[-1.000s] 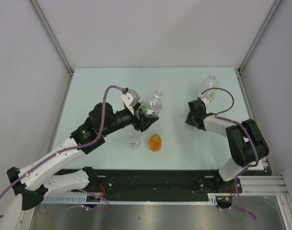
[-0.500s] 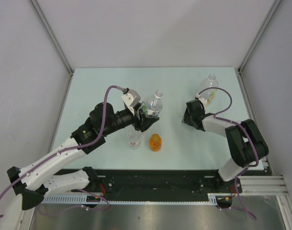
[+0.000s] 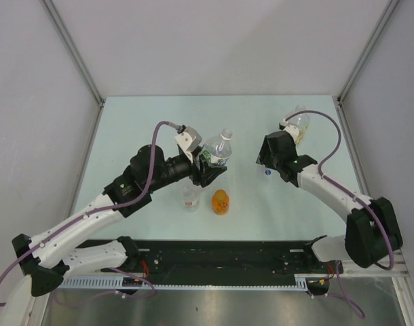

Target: Unscrew the bottle caps

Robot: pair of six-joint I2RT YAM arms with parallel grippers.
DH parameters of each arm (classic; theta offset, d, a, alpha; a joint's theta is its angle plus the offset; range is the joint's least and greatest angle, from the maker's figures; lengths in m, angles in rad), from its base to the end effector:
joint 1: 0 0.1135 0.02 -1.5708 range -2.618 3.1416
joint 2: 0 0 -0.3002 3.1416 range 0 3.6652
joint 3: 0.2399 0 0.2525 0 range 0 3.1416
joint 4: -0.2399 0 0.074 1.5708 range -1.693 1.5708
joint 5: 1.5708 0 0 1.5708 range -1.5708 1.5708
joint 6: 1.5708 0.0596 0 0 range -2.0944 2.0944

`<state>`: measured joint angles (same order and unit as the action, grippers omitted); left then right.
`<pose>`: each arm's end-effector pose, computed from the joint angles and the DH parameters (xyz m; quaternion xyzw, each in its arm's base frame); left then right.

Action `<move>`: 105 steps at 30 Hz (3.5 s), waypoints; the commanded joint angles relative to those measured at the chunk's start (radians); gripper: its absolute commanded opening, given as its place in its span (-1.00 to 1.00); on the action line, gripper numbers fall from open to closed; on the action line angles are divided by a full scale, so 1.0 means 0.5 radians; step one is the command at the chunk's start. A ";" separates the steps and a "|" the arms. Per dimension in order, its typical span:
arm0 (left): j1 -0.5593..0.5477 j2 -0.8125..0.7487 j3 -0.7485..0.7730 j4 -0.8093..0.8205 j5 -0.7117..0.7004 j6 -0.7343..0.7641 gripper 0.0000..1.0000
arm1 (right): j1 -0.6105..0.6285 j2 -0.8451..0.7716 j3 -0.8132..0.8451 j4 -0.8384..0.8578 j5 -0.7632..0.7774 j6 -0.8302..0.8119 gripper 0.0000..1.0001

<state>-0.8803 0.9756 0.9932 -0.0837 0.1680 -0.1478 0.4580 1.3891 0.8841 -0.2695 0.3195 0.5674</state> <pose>0.1377 -0.1824 0.4176 0.3141 0.6587 -0.3882 0.5628 0.2798 0.1171 0.2513 0.1113 0.9053 0.0600 0.4055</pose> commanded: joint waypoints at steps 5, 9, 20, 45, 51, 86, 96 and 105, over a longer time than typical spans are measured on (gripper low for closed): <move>0.009 0.015 0.035 0.091 0.080 0.096 -1.00 | 0.060 -0.802 0.217 -0.179 -0.089 -0.027 0.33; 0.012 0.049 0.011 0.140 0.384 0.179 -1.00 | -0.246 -1.130 0.171 0.109 -0.929 0.205 0.53; 0.009 0.294 0.106 0.079 0.897 0.216 -1.00 | -0.321 -1.330 0.195 0.604 -1.912 0.568 0.99; -0.007 0.448 0.247 0.140 0.854 0.167 -0.97 | 0.278 -1.247 0.336 -0.004 -1.179 0.009 0.36; -0.013 0.448 0.229 0.146 0.870 0.164 -0.91 | 0.290 -1.241 0.336 0.036 -1.133 0.009 -0.16; -0.016 -0.328 0.103 -0.286 -0.833 0.262 0.99 | 0.311 -0.334 1.137 -0.296 0.415 -0.537 -1.00; -0.016 -0.454 -0.102 -0.247 -0.845 0.231 0.99 | 0.115 0.194 1.143 0.002 0.413 -0.537 -1.00; -0.016 -0.473 -0.195 -0.265 -0.839 0.210 1.00 | -0.008 0.535 1.174 0.115 0.389 -0.558 -1.00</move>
<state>-0.8879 0.7513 0.9031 -0.2256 -0.2340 -0.0296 0.4648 1.6154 1.4311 -0.3004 0.4900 0.3016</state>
